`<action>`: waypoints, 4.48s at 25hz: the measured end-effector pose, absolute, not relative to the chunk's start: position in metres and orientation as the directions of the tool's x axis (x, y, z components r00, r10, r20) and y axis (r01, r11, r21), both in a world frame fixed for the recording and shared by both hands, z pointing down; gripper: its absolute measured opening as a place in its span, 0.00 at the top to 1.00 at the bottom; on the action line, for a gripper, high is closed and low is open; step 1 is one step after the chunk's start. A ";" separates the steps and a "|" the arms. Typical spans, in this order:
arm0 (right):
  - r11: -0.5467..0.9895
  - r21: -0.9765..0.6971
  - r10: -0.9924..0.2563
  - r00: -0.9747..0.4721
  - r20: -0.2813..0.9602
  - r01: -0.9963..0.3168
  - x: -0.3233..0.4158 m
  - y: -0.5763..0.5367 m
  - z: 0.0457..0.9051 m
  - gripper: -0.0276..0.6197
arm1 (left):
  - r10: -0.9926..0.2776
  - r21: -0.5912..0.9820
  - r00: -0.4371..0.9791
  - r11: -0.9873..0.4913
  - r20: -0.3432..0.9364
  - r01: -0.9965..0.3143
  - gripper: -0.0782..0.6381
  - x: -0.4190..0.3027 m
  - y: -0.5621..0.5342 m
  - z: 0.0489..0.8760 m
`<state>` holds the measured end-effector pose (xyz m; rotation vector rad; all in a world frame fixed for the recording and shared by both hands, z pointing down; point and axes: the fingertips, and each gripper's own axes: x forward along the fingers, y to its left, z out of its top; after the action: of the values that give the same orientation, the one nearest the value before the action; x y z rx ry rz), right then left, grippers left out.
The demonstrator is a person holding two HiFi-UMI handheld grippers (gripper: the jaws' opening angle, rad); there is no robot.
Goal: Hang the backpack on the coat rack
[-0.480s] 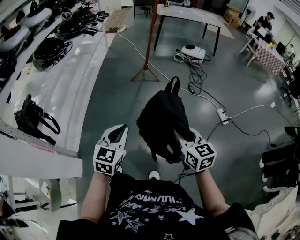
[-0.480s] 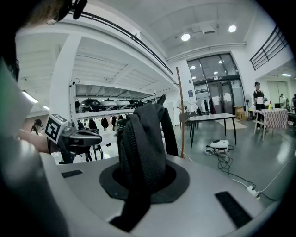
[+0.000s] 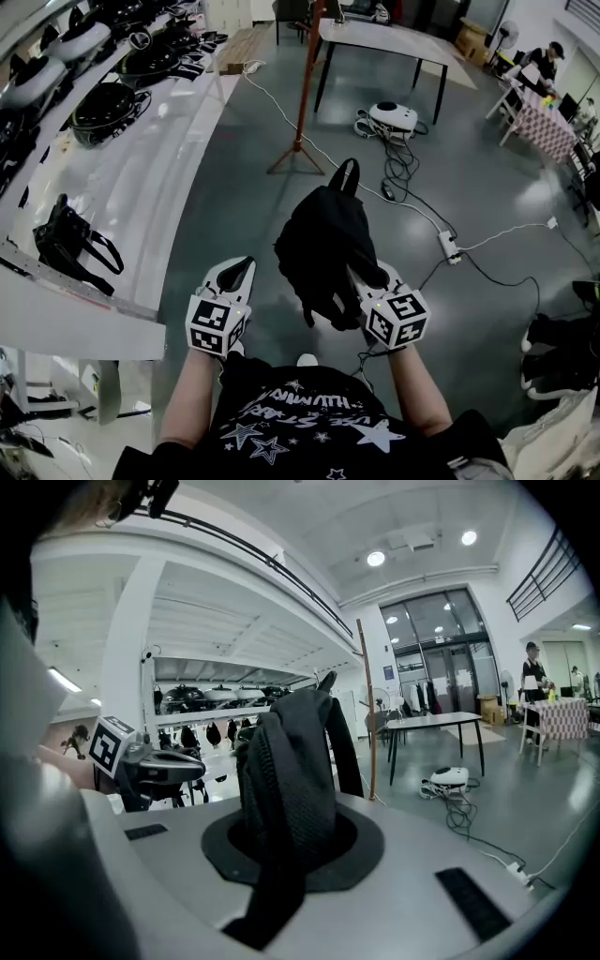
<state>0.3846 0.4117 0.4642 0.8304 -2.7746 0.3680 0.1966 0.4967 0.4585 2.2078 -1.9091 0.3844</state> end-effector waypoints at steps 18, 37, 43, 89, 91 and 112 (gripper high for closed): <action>0.830 -0.210 -0.452 -0.844 0.289 -0.516 0.341 0.339 0.485 0.88 | -0.922 0.023 0.128 -0.128 0.366 -0.991 0.86 0.171 0.428 0.488; 0.776 -0.169 -0.555 -0.785 0.276 -0.608 0.136 0.141 0.450 0.88 | -0.918 0.082 0.220 -0.204 0.329 -0.976 0.86 -0.055 0.220 0.482; 0.770 -0.195 -0.565 -0.791 0.235 -0.608 0.097 0.095 0.433 0.88 | -0.919 0.092 0.221 -0.202 0.325 -0.975 0.86 -0.095 0.184 0.480; 0.792 -0.190 -0.539 -0.811 0.229 -0.580 -0.074 -0.312 0.455 0.88 | -0.905 0.059 0.251 -0.246 0.344 -0.967 0.86 -0.250 -0.240 0.476; 0.773 -0.187 -0.566 -0.792 0.230 -0.606 -0.083 -0.322 0.454 0.88 | -0.898 0.065 0.281 -0.276 0.340 -0.959 0.86 -0.267 -0.261 0.477; 0.606 -0.198 -0.709 -0.636 0.303 -0.770 -0.134 -0.371 0.478 0.88 | -0.775 0.149 0.527 -0.509 0.350 -0.848 0.86 -0.307 -0.376 0.504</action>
<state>-0.1342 -0.3713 0.4775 1.2295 -2.6379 0.4630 -0.3070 -0.3755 0.5044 2.4682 -1.3526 0.3438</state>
